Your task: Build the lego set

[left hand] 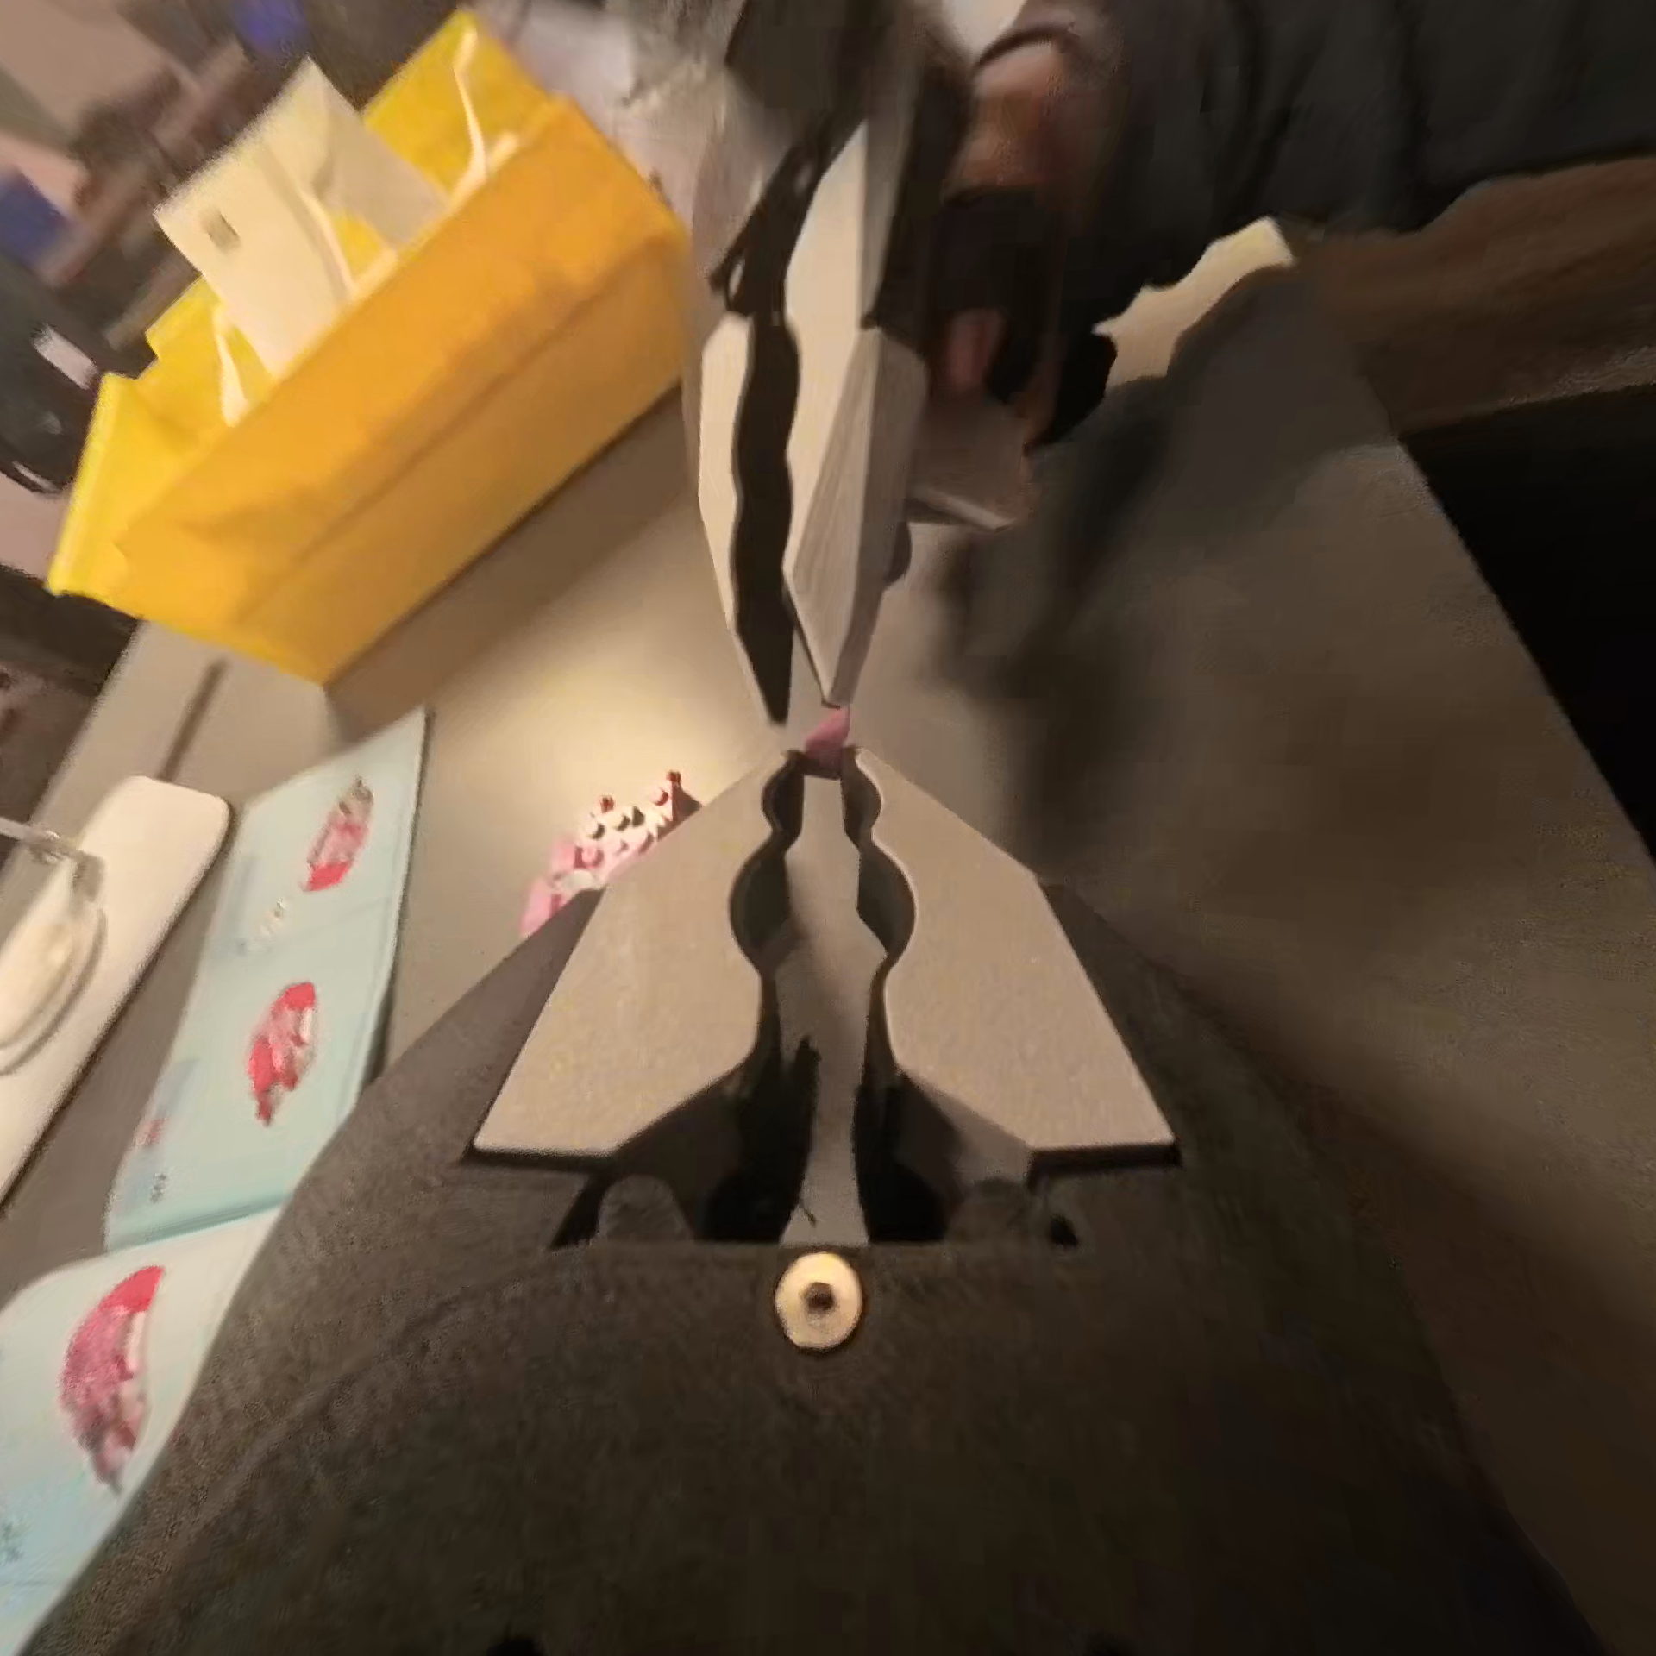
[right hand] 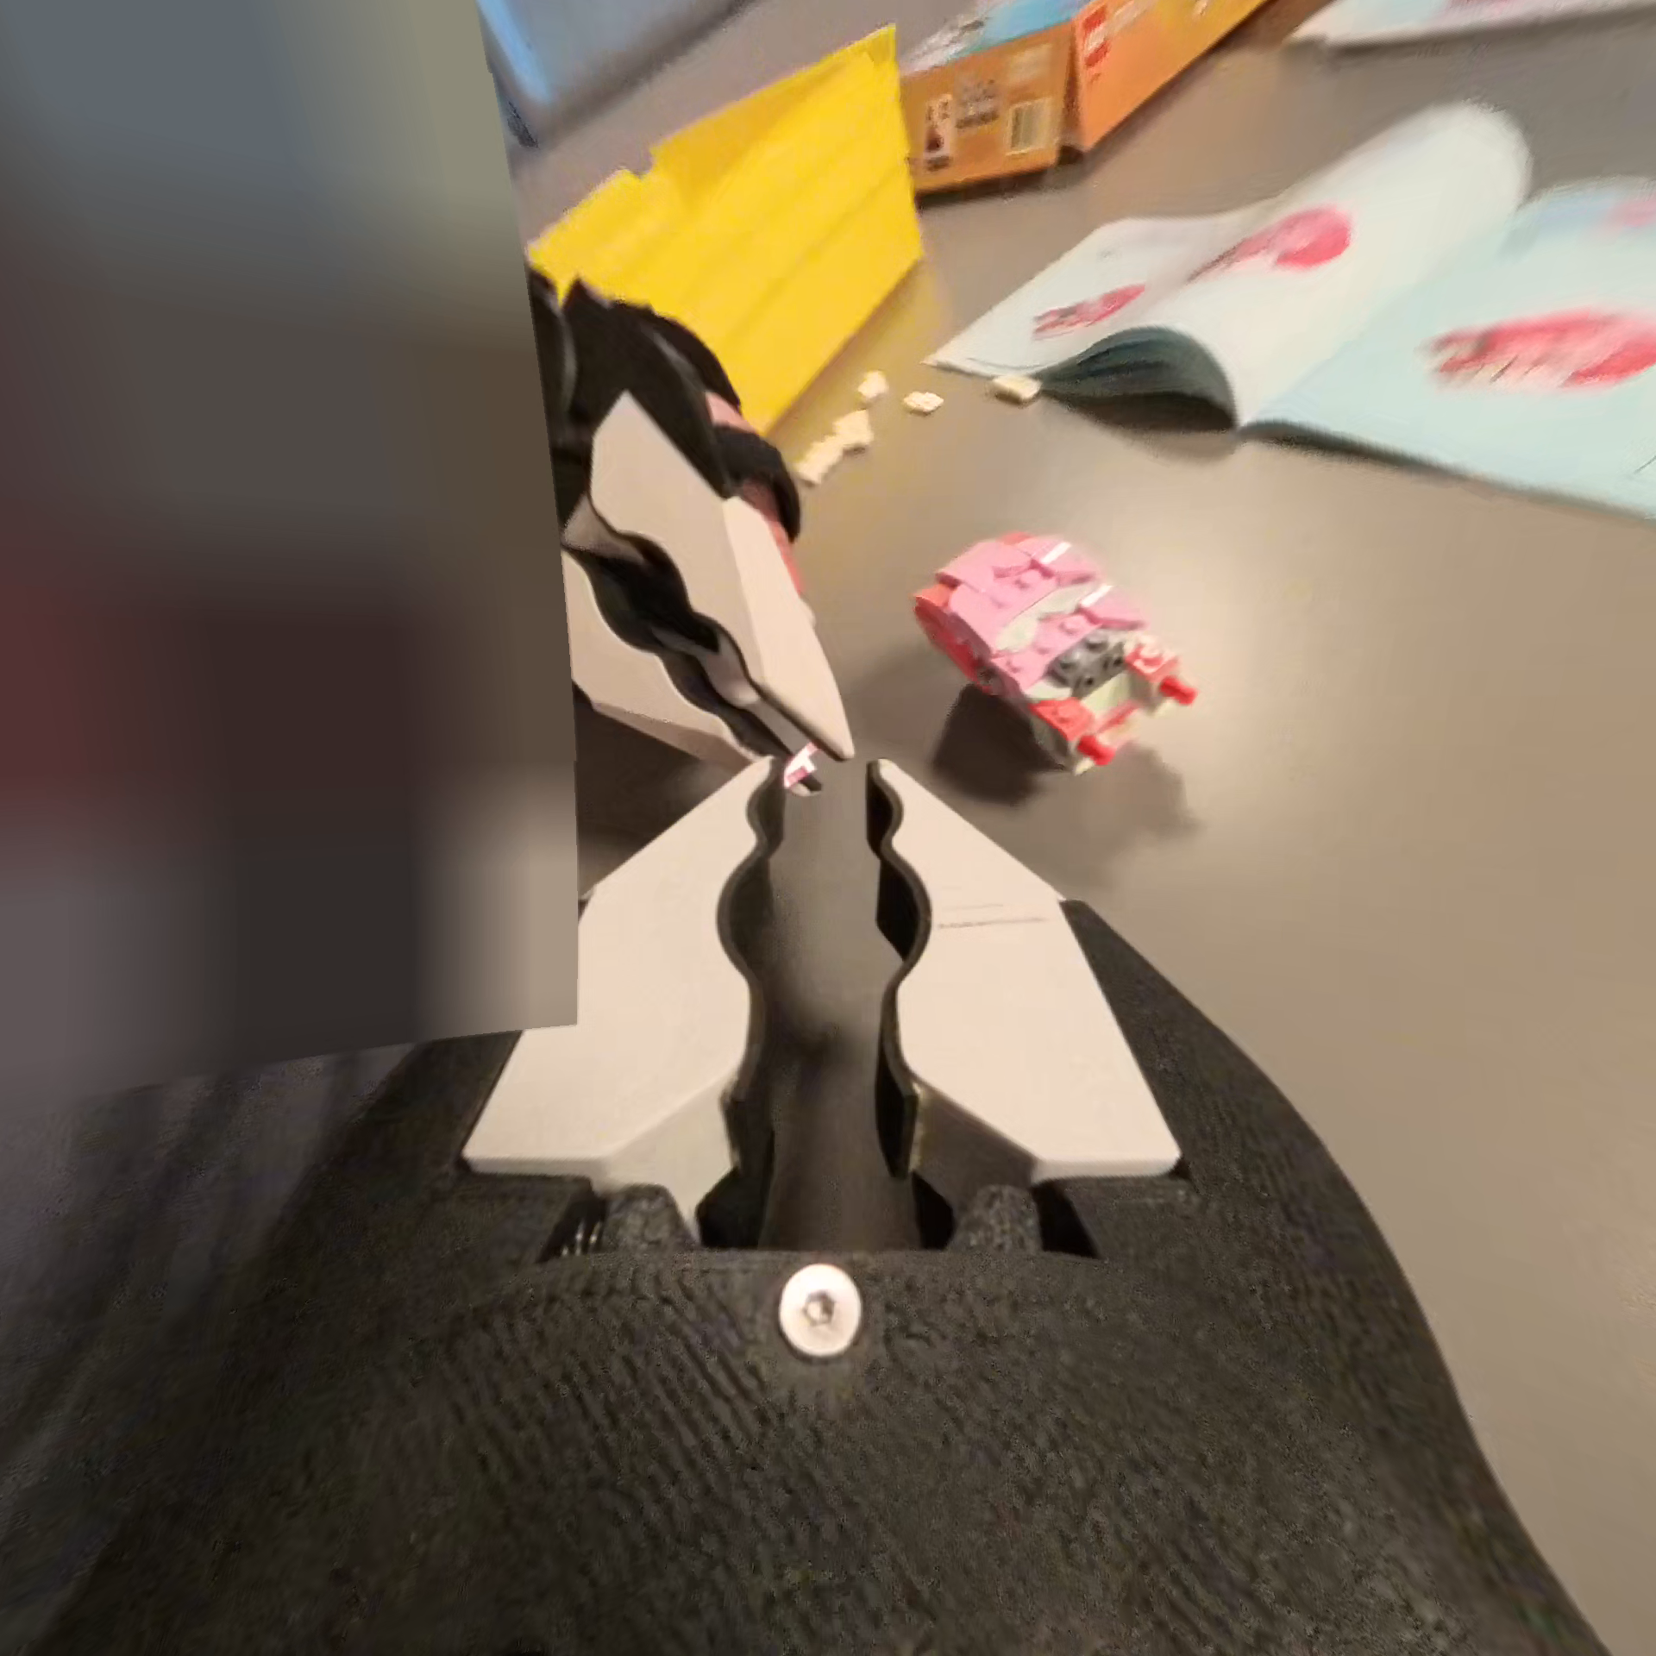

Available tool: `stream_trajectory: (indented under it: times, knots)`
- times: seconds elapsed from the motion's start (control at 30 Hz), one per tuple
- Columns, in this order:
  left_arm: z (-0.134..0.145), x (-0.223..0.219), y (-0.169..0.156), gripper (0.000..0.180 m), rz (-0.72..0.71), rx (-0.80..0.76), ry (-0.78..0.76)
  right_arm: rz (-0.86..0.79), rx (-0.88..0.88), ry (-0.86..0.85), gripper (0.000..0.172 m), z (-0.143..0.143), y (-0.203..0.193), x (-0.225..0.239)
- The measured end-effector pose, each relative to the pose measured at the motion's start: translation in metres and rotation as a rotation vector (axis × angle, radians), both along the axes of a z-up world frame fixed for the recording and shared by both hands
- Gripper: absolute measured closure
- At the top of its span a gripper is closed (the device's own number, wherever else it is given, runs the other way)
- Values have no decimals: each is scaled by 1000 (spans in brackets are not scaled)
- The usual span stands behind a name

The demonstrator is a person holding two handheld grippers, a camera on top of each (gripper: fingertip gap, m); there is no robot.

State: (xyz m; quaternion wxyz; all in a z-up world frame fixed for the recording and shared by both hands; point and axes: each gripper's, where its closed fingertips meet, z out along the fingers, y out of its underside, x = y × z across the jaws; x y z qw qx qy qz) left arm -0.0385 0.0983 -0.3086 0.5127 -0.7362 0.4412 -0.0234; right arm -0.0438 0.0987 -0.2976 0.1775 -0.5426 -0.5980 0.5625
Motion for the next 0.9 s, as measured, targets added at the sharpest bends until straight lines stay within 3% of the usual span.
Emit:
stream_trajectory:
  times: [0.03, 0.13, 0.37, 0.7, 0.9]
  knots:
    - [-4, 0, 0, 173, 7, -30, -1, -11, 116, 12, 159, -3, -1, 1]
    - [-11, -3, 2, 172, 28, -79, -1, 23, 367, -10, 161, -19, -9, 6]
    - [-16, -4, 1, 173, 26, -104, 12, -5, 586, 89, 167, -16, -9, -1]
    - [-37, -4, -7, 172, 15, -225, 80, 47, 648, 131, 165, -17, -9, 4]
    - [-22, -4, -5, 172, 29, -256, -71, 52, 870, 223, 159, -12, -12, 3]
